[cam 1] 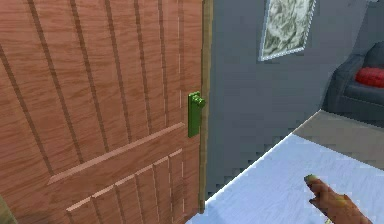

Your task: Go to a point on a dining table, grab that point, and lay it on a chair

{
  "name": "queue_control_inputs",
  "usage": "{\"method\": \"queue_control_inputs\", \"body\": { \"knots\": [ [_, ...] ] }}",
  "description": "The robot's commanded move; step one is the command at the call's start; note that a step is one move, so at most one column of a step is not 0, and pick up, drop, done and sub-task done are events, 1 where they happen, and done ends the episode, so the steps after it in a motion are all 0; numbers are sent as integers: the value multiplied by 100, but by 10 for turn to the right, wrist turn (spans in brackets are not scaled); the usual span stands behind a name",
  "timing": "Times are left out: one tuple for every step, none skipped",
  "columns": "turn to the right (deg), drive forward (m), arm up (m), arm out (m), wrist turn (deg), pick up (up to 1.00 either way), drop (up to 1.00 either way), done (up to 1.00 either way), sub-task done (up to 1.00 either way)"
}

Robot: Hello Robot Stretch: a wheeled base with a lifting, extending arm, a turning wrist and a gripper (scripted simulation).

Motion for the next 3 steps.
{"method": "queue_control_inputs", "body": {
  "knots": [
    [0,0,0,0,-180,0,0,0,0],
    [0,0,0,-24,0,0,0,0,0],
    [-450,0,0,0,0,0,0,0,0]
  ]
}}
